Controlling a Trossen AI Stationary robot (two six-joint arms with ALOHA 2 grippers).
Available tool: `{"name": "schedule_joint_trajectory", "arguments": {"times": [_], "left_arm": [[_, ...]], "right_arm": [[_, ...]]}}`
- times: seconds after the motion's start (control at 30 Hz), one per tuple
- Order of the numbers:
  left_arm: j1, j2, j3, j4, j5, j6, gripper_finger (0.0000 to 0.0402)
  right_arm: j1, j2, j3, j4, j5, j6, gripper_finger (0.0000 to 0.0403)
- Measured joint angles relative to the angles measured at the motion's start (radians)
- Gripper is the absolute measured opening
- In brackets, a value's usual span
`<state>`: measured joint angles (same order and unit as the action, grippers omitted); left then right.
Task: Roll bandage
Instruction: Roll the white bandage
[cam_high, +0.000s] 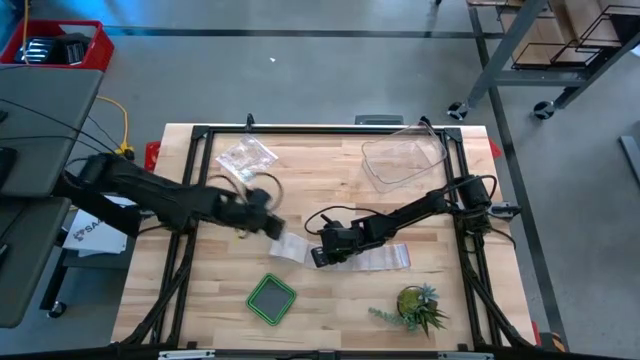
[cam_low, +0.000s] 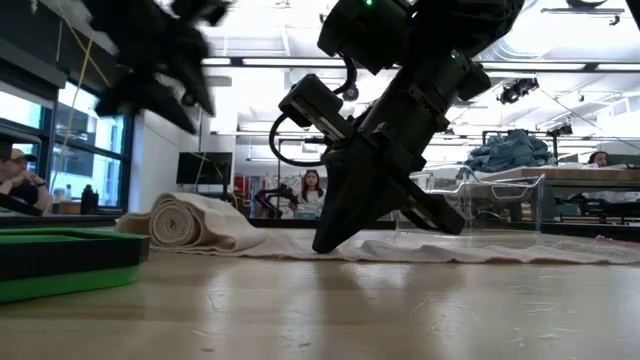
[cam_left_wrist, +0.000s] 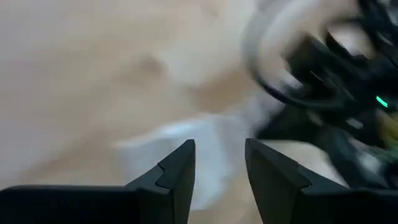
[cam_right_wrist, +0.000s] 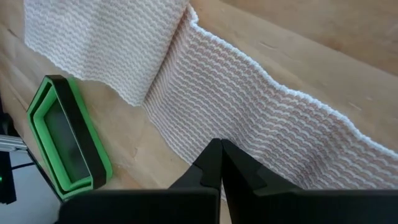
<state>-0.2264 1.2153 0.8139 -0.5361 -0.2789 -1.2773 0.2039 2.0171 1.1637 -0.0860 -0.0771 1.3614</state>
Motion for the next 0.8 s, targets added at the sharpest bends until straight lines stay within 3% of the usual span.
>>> {"name": "schedule_joint_trajectory", "arguments": {"times": [0.07,0.13,0.27,0.4,0.6,0.8], "left_arm": [[-0.002,-0.097,-0.026,-0.119,-0.035,-0.038,0.0137],[-0.015,-0.177,-0.107,-0.132,-0.004,-0.111,0.0138],[-0.076,-0.264,-0.351,0.148,0.074,-0.284,0.0139],[-0.088,-0.267,-0.521,0.378,0.087,-0.423,0.0139],[-0.088,-0.239,-0.556,0.509,0.145,-0.381,0.0139],[-0.084,-0.173,-0.548,0.507,0.158,-0.262,0.0139]], "right_arm": [[0.000,0.000,0.000,0.000,-0.003,0.000,0.0000],[0.000,0.000,0.000,0.000,-0.004,-0.004,0.0000],[0.000,0.000,0.000,0.000,-0.006,-0.012,0.0000],[0.000,0.000,0.000,0.000,-0.006,-0.012,0.0000],[0.000,0.000,0.000,-0.002,-0.006,-0.011,0.0000],[-0.001,0.000,0.000,-0.006,-0.006,-0.009,0.0000]]}}
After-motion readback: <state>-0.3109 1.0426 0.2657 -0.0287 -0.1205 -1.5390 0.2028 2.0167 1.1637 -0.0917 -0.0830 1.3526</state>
